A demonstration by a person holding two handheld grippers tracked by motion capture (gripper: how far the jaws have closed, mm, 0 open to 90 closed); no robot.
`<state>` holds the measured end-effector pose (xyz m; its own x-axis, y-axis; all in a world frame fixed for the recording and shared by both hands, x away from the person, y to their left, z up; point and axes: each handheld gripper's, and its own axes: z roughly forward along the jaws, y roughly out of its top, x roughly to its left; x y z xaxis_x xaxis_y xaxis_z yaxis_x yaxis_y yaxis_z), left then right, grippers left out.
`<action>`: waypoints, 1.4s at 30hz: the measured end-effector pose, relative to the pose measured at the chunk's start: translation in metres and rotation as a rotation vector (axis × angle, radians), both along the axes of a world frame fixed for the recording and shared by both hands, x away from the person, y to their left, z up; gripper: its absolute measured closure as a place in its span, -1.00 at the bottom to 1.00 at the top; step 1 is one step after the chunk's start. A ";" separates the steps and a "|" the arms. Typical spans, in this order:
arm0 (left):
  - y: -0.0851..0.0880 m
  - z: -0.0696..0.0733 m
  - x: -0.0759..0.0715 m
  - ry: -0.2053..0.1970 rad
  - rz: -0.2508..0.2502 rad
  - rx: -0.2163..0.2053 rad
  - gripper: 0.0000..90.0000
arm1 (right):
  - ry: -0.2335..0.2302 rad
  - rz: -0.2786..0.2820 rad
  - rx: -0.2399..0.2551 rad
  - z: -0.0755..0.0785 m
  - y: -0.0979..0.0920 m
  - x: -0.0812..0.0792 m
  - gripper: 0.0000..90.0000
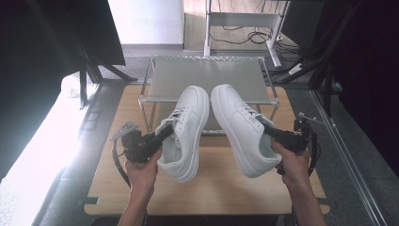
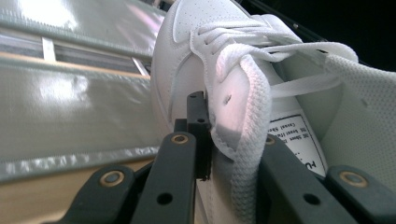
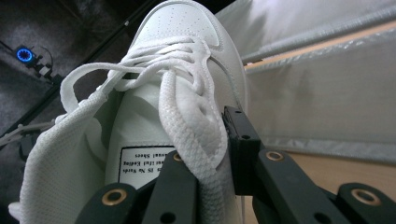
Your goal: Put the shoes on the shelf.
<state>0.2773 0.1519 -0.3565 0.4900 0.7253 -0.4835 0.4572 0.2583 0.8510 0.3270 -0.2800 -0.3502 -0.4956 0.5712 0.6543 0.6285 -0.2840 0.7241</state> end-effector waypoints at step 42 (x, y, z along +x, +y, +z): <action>-0.016 0.030 0.104 0.032 0.137 -0.066 0.87 | 0.064 -0.246 0.057 0.029 0.039 0.085 0.83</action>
